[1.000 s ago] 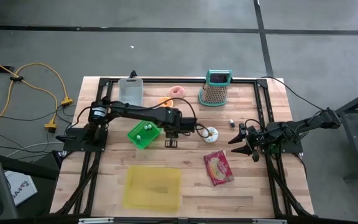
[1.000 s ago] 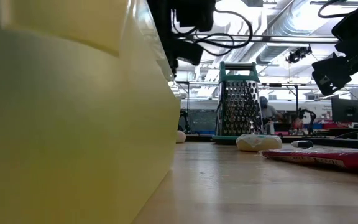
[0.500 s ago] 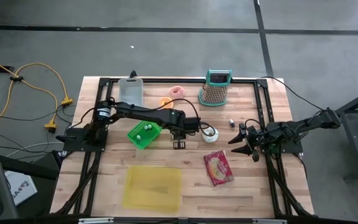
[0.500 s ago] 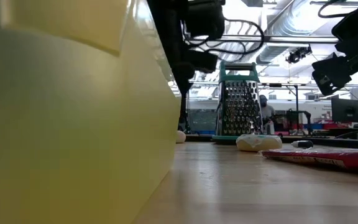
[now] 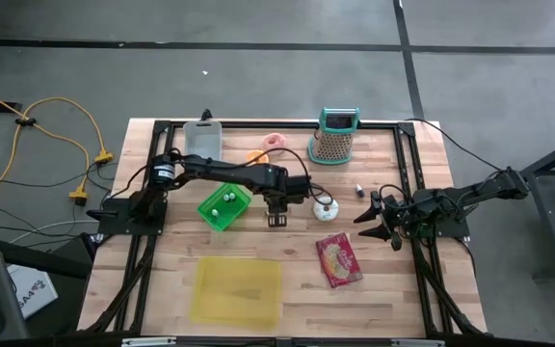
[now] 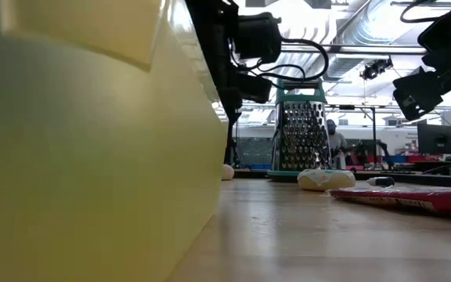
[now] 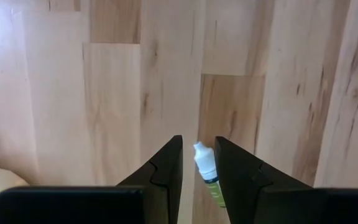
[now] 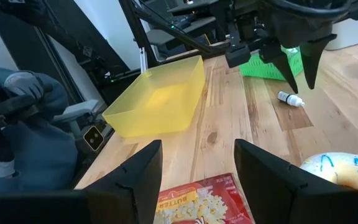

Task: Pick & Place Food Item
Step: Put the green bottle into the green basket

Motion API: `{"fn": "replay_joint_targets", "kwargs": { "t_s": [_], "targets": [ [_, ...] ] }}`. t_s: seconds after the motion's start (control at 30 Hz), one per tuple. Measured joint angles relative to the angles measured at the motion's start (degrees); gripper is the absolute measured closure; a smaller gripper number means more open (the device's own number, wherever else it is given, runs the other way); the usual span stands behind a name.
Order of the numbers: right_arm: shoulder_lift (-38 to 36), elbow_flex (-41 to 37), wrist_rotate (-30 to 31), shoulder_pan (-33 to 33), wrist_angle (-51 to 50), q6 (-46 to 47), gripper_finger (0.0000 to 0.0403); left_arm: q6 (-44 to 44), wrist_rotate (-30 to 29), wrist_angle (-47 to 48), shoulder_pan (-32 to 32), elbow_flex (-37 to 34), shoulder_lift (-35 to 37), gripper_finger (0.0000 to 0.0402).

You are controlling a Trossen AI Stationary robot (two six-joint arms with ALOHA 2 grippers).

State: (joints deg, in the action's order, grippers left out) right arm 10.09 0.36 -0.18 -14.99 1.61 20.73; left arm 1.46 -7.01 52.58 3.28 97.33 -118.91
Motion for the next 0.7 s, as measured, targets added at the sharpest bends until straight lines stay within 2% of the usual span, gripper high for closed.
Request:
{"fn": "replay_joint_targets", "kwargs": {
  "t_s": [0.7],
  "targets": [
    [0.00,0.00,0.00,0.00,0.00,0.02,0.0215,-13.06,1.03,5.96,-0.01,0.01,0.00,0.0316]
  ]
}}
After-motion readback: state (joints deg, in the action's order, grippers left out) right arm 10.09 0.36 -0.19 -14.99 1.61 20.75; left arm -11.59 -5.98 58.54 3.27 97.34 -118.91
